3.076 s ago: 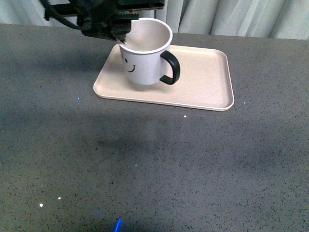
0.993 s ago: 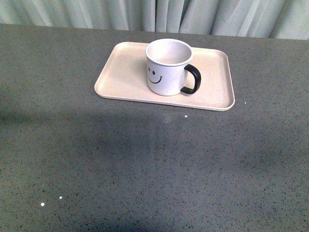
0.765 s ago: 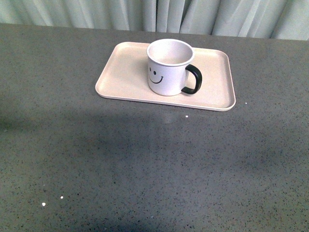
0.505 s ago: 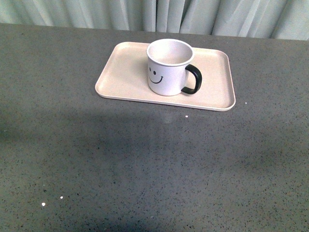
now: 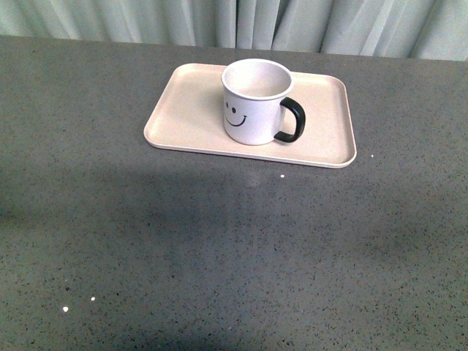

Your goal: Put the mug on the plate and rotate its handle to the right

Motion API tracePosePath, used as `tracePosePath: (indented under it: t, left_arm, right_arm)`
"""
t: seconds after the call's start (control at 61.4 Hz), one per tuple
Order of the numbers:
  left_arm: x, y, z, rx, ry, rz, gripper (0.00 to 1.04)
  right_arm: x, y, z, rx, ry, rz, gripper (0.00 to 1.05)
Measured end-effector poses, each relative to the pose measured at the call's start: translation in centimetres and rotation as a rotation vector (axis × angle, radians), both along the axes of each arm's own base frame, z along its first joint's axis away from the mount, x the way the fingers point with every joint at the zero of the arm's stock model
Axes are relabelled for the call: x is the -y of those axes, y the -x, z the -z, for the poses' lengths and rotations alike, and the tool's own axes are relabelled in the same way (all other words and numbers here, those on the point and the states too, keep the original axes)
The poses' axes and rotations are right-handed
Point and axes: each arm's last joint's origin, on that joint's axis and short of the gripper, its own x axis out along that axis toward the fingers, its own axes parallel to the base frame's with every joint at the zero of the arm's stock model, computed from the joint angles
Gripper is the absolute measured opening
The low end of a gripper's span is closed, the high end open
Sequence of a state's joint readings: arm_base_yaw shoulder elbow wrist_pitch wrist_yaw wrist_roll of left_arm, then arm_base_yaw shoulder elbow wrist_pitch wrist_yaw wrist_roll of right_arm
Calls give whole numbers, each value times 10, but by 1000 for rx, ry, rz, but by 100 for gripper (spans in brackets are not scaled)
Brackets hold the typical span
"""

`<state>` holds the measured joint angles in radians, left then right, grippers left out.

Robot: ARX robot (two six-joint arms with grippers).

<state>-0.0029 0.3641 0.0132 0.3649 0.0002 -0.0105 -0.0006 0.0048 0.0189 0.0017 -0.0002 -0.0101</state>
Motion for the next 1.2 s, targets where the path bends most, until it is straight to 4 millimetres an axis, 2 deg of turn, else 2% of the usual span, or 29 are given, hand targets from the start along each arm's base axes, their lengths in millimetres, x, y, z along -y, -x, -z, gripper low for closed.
tracePosePath:
  t: [0.602, 0.749, 1.042, 1.091, 1.204]
  left_arm:
    - [0, 12, 0, 0, 0, 0, 1]
    - [0, 23, 4, -14, 0, 0, 1]
    - [0, 23, 4, -17, -1, -2, 2]
    - [0, 23, 4, -17, -2, -1, 10]
    - [0, 23, 4, -17, -2, -1, 40]
  right_arm:
    - [0, 0, 0, 0, 0, 0, 95]
    - [0, 0, 0, 0, 0, 0, 96]
    - [0, 0, 0, 0, 0, 0, 96]
    - [0, 0, 0, 0, 0, 0, 95]
    - [0, 0, 0, 0, 0, 0, 95]
